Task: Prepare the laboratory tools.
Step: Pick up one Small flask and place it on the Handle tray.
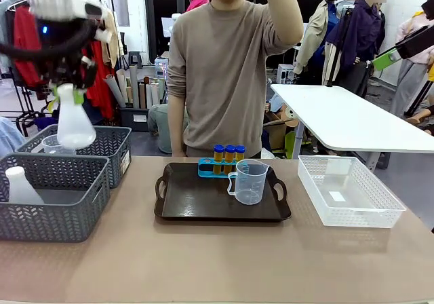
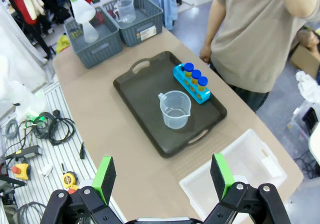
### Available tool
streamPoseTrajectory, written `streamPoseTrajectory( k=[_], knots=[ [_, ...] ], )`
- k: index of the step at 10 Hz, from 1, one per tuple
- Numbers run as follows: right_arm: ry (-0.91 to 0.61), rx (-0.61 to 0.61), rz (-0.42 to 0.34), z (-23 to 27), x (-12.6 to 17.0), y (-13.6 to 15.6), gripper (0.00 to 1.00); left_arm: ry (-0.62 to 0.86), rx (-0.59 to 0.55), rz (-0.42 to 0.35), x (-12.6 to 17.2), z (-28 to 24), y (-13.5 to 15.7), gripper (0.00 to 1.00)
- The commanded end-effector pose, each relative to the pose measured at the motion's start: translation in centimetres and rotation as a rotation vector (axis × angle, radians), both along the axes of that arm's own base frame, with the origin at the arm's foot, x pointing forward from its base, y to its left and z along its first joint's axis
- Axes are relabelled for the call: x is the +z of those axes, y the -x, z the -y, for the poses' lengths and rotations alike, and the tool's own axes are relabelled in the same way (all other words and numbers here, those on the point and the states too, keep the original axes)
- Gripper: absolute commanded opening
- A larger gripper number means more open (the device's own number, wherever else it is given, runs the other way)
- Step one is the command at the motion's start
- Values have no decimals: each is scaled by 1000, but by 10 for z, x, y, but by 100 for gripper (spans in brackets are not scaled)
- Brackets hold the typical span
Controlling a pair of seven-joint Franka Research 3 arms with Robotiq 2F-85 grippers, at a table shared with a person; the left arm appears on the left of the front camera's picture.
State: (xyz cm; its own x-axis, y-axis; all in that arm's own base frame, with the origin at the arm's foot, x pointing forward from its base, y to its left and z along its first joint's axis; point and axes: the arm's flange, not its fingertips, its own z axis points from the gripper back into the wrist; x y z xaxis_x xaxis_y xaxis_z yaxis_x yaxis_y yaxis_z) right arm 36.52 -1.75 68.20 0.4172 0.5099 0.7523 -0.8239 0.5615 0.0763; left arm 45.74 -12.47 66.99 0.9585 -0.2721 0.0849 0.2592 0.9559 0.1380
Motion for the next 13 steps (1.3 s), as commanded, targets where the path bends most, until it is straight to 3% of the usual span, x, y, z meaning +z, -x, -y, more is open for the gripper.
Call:
streamPoseTrajectory(
  k=[1,2,5,11,13],
  knots=[
    [-24,18,16,-1,1,-1,100,-26,-83,34,39,11,-17,0],
    [-24,18,16,-1,1,-1,100,-32,-102,52,68,23,-14,0],
    [-24,18,16,-1,1,-1,100,0,-142,71,100,33,-5,0],
    [-24,18,16,-1,1,-1,100,5,-121,73,94,37,-2,0],
    [-24,18,16,-1,1,-1,100,24,-128,116,81,49,0,0]
  ],
)
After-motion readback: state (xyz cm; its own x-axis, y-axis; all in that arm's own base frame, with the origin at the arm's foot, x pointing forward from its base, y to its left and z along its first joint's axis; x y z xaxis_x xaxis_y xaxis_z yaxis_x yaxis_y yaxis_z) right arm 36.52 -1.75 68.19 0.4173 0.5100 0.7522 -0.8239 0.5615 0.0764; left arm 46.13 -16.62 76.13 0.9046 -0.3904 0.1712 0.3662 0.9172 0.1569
